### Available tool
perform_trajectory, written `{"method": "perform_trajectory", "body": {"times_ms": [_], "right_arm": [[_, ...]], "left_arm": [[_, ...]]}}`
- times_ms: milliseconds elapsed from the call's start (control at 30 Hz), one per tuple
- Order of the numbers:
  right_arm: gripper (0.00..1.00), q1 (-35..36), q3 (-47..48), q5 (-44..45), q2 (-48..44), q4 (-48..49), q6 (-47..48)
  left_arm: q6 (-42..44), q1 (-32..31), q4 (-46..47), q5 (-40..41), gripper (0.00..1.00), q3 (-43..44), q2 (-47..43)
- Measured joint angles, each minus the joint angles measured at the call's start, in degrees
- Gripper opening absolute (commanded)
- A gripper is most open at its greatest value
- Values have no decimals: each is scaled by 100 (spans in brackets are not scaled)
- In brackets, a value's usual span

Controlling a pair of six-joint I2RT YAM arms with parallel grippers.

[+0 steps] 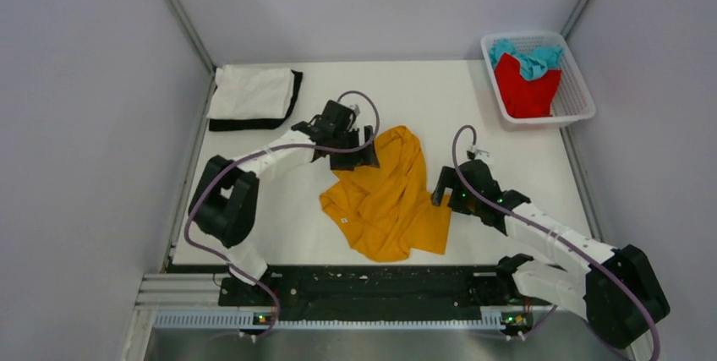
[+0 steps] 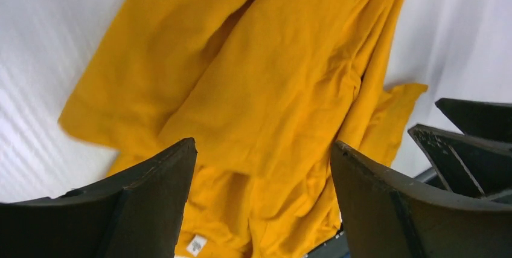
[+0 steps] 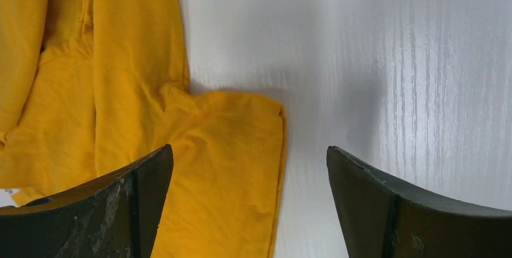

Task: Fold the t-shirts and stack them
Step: Flatten out the tshirt

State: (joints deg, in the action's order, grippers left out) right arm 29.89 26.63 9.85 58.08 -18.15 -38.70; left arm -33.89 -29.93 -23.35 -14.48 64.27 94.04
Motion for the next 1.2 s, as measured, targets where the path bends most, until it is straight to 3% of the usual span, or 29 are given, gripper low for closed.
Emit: {"method": "perform_trajectory", "body": {"times_ms": [133, 333, 433, 533, 633, 700, 1000, 1200], "right_arm": [[94, 0, -2, 4, 254, 146, -168], [92, 0, -72, 44, 573, 450, -291], [91, 0, -70, 74, 691, 673, -299], [87, 0, -70, 79, 807, 896, -297], [83, 0, -61, 68, 903, 1060, -293], [81, 7, -59, 63, 951, 1134, -293], [66, 470, 247, 485, 1327, 868, -289], [32, 927, 649, 1043, 1818, 431, -352]], "left_arm": [[208, -153, -245, 247, 81, 684, 850], [354, -179, -815, 732, 65, 911, 1318], [404, -234, -973, 837, 46, 1036, 1456], [407, -315, -1008, 807, 16, 1097, 1502], [426, -411, -1025, 767, 4, 1152, 1519], [433, -452, -1040, 769, 0, 1196, 1521], [404, -505, -1244, 953, 0, 1300, 1397], [378, -505, -1423, 1491, 0, 1296, 544]]}}
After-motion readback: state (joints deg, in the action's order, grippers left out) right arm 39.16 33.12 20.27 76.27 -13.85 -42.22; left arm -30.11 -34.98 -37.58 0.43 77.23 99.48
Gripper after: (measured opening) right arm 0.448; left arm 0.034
